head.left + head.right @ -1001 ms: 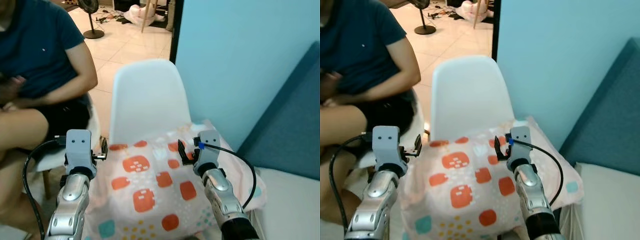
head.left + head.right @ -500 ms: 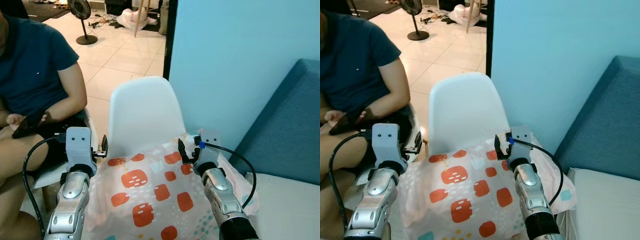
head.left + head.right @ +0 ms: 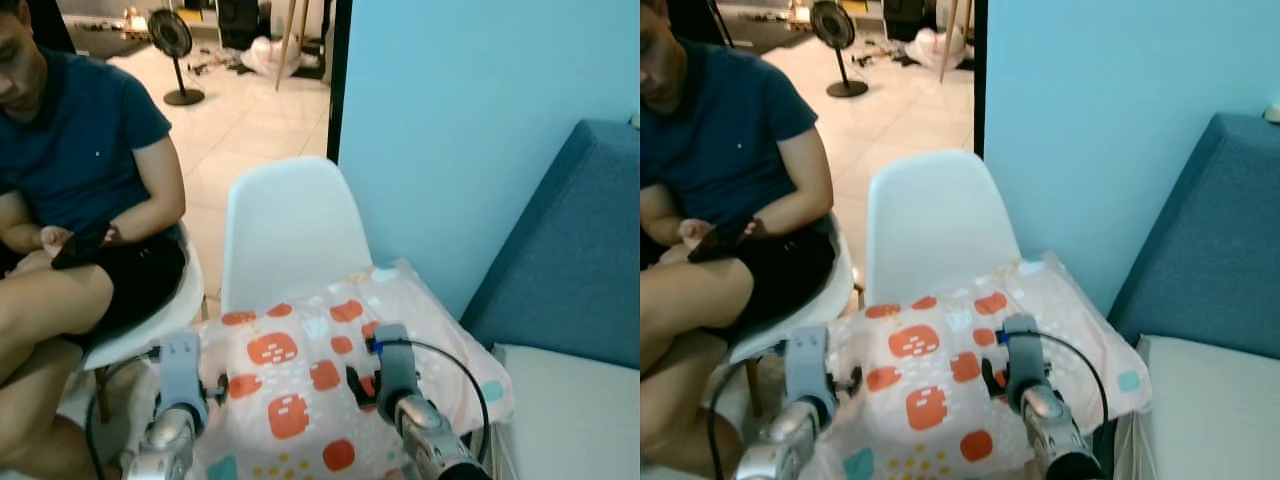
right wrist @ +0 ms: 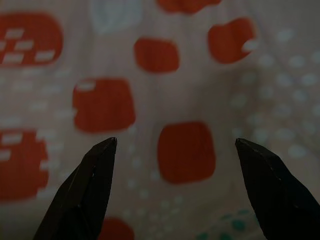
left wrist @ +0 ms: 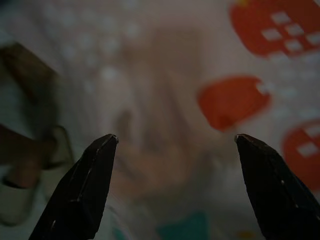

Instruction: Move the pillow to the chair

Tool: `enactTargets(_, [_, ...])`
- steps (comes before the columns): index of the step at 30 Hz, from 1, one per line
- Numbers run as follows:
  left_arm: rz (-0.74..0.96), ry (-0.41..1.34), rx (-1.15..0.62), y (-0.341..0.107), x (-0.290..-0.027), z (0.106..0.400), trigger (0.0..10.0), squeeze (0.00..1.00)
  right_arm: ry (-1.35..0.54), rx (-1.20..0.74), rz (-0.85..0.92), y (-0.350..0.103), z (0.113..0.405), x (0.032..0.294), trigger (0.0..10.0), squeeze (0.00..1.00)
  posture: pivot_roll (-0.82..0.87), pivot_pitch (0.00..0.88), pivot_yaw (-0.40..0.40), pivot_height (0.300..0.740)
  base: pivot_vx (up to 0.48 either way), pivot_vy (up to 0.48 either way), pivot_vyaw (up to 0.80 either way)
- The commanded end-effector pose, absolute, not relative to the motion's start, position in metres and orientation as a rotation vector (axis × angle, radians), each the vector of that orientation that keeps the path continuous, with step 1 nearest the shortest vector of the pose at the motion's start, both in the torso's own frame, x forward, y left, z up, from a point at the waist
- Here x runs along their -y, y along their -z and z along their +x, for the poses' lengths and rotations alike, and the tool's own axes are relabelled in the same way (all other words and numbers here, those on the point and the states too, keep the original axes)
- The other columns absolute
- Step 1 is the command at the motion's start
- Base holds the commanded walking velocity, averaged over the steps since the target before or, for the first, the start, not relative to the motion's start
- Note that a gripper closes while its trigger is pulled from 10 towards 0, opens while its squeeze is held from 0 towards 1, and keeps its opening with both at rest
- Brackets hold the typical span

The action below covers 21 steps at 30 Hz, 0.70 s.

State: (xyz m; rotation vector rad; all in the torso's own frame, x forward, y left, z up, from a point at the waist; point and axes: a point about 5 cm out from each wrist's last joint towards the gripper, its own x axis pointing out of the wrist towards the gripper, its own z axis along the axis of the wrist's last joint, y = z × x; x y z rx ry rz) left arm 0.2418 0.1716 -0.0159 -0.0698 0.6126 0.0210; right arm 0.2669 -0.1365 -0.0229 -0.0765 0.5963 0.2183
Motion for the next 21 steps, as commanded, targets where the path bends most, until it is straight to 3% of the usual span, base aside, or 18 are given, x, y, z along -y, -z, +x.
enactTargets(1, [-0.092, -0.011, -0.624, 0.017, -0.169, 0.243, 10.0, 0.00, -0.250, -0.614, -0.108, 0.027, 0.263, 0.134, 10.0, 0.00, 0.04, 0.061, -0.023, 0.740, 0.000, 0.000, 0.00])
enactTargets(12, [-0.075, -0.030, -0.598, 0.028, -0.166, 0.243, 10.0, 0.00, -0.164, -0.679, -0.038, 0.038, 0.255, 0.151, 10.0, 0.00, 0.02, 0.052, -0.019, 0.740, 0.000, 0.000, 0.00])
enactTargets(17, [-0.013, 0.014, -0.528, 0.017, -0.166, 0.253, 10.0, 0.00, -0.264, -0.646, -0.153, 0.037, 0.253, 0.145, 10.0, 0.00, -0.01, 0.065, 0.007, 0.740, 0.000, 0.000, 0.00])
enactTargets(21, [0.024, -0.047, -0.531, 0.025, -0.172, 0.249, 10.0, 0.00, -0.170, -0.665, -0.036, 0.039, 0.252, 0.155, 10.0, 0.00, 0.01, 0.071, 0.012, 0.740, 0.000, 0.000, 0.00])
